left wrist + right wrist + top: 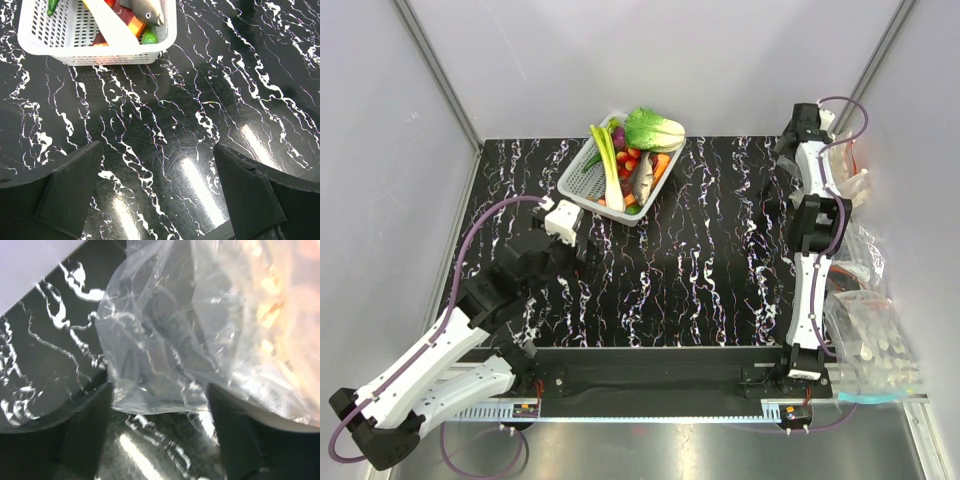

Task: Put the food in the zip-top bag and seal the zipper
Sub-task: Move the zipper food storage bag to the center of the board.

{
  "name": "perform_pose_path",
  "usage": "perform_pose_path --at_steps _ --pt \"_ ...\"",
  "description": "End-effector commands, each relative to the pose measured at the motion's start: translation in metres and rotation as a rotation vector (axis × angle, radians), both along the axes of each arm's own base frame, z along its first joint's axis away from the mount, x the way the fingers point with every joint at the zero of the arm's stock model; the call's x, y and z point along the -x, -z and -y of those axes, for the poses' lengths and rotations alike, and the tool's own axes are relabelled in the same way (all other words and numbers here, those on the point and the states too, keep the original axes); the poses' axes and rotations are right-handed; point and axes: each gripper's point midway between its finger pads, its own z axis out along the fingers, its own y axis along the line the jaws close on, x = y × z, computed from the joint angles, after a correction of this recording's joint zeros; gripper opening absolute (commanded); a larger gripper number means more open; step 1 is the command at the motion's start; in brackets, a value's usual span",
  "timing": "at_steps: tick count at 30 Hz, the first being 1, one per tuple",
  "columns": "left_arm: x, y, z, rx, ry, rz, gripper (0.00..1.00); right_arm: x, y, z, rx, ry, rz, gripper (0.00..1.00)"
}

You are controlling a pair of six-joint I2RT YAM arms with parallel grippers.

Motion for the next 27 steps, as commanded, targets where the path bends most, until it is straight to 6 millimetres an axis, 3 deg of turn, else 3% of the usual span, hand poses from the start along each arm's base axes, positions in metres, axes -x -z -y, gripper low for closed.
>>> perform_pose_path --at_steps 1,4,5,7,8,11,13,15,18,19,20,22,23,25,26,27 --pt "-0.001 -0.02 0.006 0.044 0.028 0.048 0.99 0.003 0.001 -0.001 -0.098 -0.001 -0.003 0.78" --pt "0.0 -0.022 0.005 0.053 0.029 0.057 0.99 0.007 0.005 -0.002 -0.116 -0.003 -0.029 0.48" --pt "0.001 -0.022 0.005 0.053 0.032 0.056 0.99 0.013 0.001 -0.002 -0.111 -0.01 -0.039 0.25" --pt "0.001 -0.022 0.005 0.055 0.032 0.057 0.99 0.009 -0.015 -0.003 -0.1 -0.026 0.014 0.09" --pt "0.002 -0.022 0.005 0.057 0.034 0.057 0.99 0.017 -0.029 -0.007 -0.094 -0.047 0.019 0.0" --pt "0.003 -0.023 0.005 0.06 0.037 0.059 0.99 0.022 -0.071 -0.026 -0.081 -0.158 0.079 0.0" --pt "0.003 -0.024 0.006 0.061 0.04 0.059 0.99 0.026 -0.089 -0.053 -0.059 -0.25 0.091 0.0" --pt "0.003 -0.024 0.006 0.064 0.045 0.06 0.99 0.044 -0.106 -0.076 -0.021 -0.33 0.087 0.0" --pt "0.004 -0.024 0.007 0.064 0.051 0.059 0.99 0.067 -0.121 -0.133 -0.093 -0.508 0.141 0.0" --pt "0.004 -0.023 0.007 0.063 0.051 0.058 0.99 0.077 -0.122 -0.164 -0.137 -0.585 0.152 0.0" --pt "0.005 -0.023 0.007 0.064 0.054 0.057 0.99 0.099 -0.118 -0.179 -0.167 -0.624 0.141 0.0" --pt "0.005 -0.023 0.007 0.063 0.055 0.055 0.99 0.122 -0.118 -0.225 -0.209 -0.741 0.164 0.0" --pt "0.005 -0.023 0.008 0.065 0.059 0.054 0.99 0.149 -0.109 -0.239 -0.229 -0.786 0.142 0.0" --pt "0.006 -0.022 0.009 0.066 0.066 0.051 0.99 0.174 -0.105 -0.264 -0.24 -0.847 0.151 0.0" --pt "0.006 -0.022 0.01 0.069 0.072 0.051 0.99 0.204 -0.097 -0.286 -0.248 -0.917 0.131 0.0" --pt "0.007 -0.023 0.012 0.071 0.077 0.049 0.99 0.217 -0.098 -0.297 -0.256 -0.958 0.142 0.01"
